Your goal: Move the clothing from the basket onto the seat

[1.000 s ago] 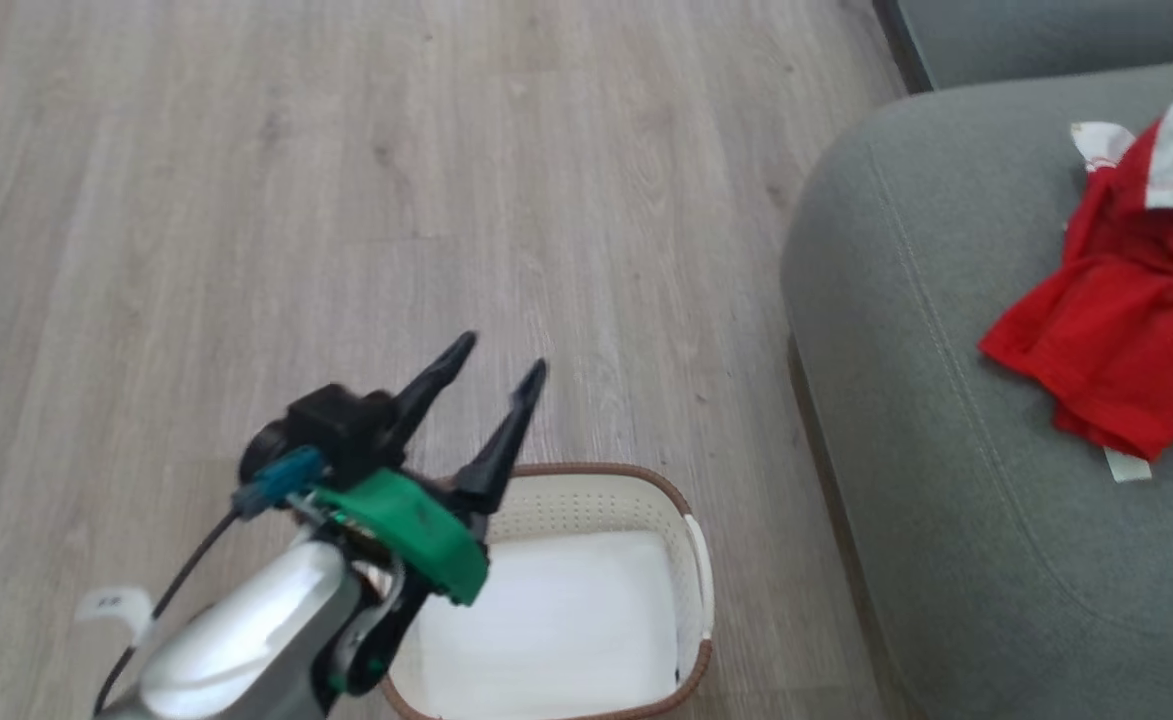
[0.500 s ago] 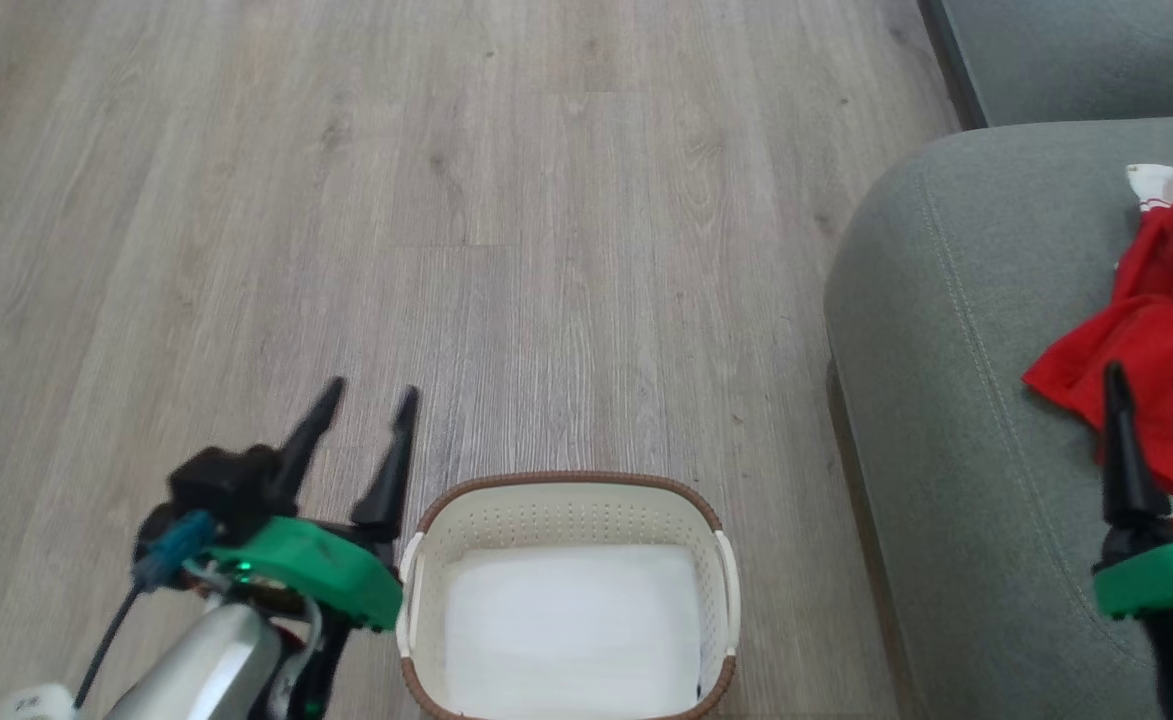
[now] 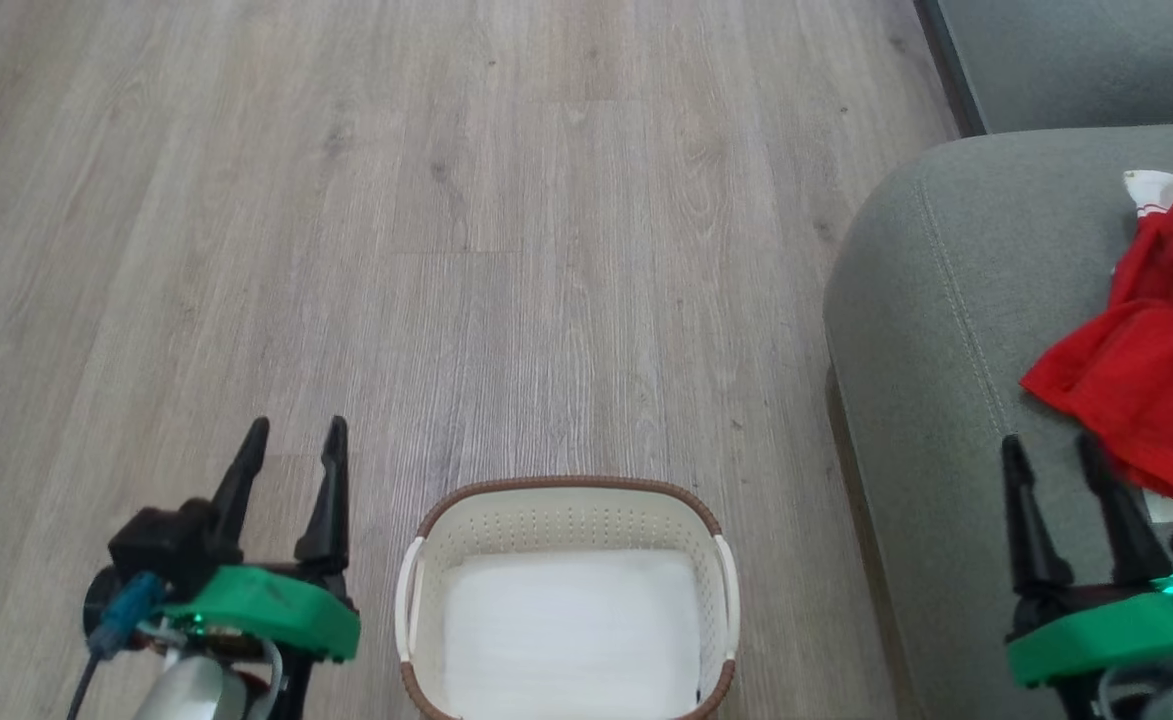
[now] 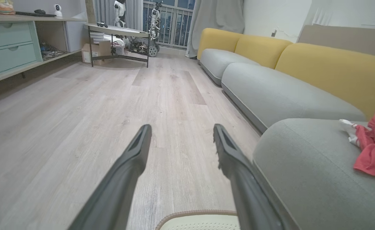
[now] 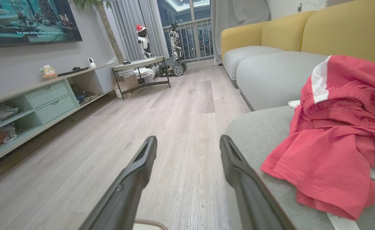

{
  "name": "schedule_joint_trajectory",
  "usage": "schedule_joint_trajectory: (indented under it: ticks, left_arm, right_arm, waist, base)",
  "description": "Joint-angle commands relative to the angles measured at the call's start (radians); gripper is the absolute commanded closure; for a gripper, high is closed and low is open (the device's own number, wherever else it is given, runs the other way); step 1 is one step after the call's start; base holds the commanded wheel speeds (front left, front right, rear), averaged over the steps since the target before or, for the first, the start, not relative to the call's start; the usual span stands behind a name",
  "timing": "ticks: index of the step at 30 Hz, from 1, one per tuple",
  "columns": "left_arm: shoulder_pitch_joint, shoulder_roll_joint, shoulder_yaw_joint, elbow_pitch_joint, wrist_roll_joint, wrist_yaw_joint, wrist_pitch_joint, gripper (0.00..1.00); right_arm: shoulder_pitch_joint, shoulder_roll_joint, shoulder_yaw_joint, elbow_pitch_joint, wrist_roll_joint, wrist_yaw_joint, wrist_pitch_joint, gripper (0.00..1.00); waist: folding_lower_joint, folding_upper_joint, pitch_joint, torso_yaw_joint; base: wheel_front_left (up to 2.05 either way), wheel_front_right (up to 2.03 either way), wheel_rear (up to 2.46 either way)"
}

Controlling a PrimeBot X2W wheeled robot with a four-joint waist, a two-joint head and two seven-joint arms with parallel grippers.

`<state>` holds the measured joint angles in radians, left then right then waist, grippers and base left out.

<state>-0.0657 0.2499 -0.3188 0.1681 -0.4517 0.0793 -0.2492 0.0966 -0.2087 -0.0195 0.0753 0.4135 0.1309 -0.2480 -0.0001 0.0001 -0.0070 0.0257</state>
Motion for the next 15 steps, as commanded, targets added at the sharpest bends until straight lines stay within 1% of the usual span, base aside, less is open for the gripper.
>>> schedule_joint_trajectory:
  ticks: [1, 4, 8, 12, 15]
  left_arm:
    - [-0.026, -0.006, 0.067, -0.024, 0.022, -0.020, -0.013, 0.00]
    - [-0.006, -0.033, 0.115, -0.001, 0.077, -0.050, -0.013, 0.00]
    - [0.008, -0.066, 0.150, 0.017, 0.157, -0.082, -0.013, 0.00]
    - [0.018, -0.100, 0.184, 0.024, 0.206, -0.113, -0.013, 0.00]
    - [0.021, -0.113, 0.200, 0.024, 0.226, -0.123, -0.013, 0.00]
  right_arm:
    - [-0.016, -0.012, 0.032, -0.020, -0.009, 0.000, -0.012, 0.00]
    - [-0.023, -0.003, 0.040, -0.016, -0.012, 0.000, -0.013, 0.00]
    - [-0.028, 0.006, 0.053, -0.007, -0.026, 0.000, -0.013, 0.00]
    - [-0.035, 0.014, 0.059, 0.007, -0.039, 0.000, -0.014, 0.00]
    - [-0.040, 0.016, 0.064, 0.012, -0.044, 0.000, -0.014, 0.00]
  waist:
    - [0.0001, -0.0001, 0.002, -0.002]
    - [0.0001, -0.0001, 0.006, -0.005]
    - [0.0001, -0.0001, 0.011, -0.009]
    - [0.0001, -0.0001, 0.011, -0.010]
    - [0.0001, -0.0001, 0.011, -0.009]
  base:
    - [0.00, 0.00, 0.00]
    - [0.00, 0.00, 0.00]
    - [0.00, 0.00, 0.00]
    - [0.00, 0.00, 0.00]
    - [0.00, 0.00, 0.00]
